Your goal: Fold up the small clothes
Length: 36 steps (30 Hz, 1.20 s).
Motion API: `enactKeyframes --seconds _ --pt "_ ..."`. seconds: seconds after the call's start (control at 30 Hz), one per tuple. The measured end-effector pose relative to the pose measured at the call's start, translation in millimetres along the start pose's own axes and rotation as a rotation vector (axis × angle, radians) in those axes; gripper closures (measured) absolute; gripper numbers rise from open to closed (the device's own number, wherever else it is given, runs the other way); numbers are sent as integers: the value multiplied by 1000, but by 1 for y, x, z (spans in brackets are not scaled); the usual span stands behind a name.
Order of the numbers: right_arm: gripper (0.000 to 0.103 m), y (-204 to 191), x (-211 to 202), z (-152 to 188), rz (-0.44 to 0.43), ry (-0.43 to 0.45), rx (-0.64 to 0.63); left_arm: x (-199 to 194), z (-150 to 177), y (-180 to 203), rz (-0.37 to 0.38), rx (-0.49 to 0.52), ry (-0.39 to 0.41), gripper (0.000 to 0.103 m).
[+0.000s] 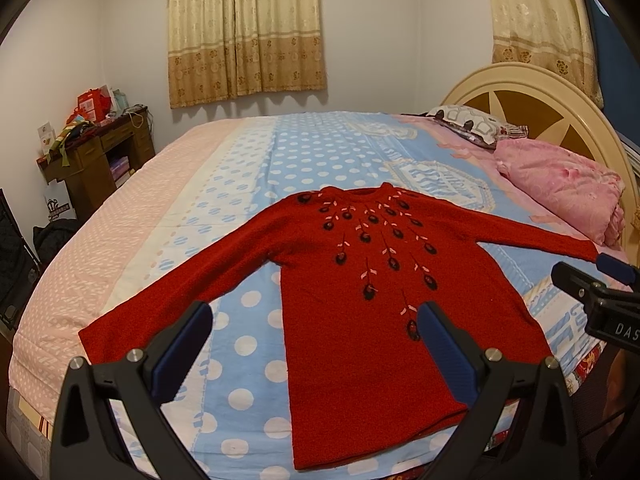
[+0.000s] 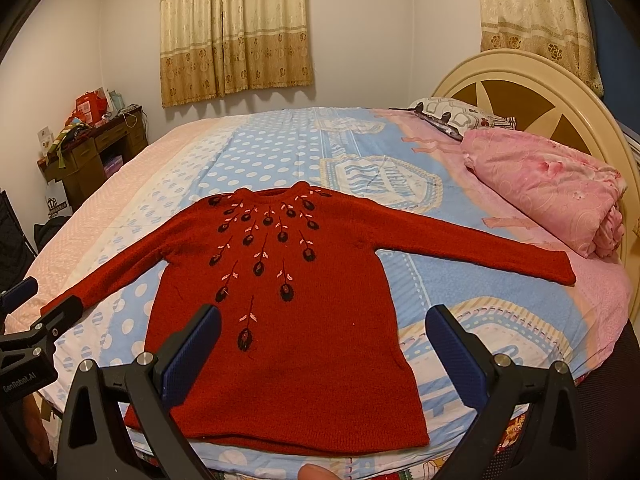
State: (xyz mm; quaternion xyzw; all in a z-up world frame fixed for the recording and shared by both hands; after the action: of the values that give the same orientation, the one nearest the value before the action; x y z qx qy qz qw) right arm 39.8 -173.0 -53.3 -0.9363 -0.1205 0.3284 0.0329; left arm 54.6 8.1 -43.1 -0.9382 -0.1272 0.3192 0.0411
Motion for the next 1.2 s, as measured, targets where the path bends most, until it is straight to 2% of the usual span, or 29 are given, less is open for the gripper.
enactKeyframes --seconds 1.2 --pt "1 1 5 5 -3 -6 6 4 0 -6 -4 1 -2 0"
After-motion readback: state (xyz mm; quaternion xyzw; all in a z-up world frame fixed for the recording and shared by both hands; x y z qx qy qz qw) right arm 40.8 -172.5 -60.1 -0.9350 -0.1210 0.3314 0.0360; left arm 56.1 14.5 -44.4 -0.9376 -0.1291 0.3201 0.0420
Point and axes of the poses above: each gripper's, at about its wrist camera, not at the fingertips, and x roughly the way its jaws point, y to its right, z to its underside, the point moved 7 cm from there along x, roughly the way its jaws point, and after that the axes turned 15 degrees about -z, right-handed, at the moved point
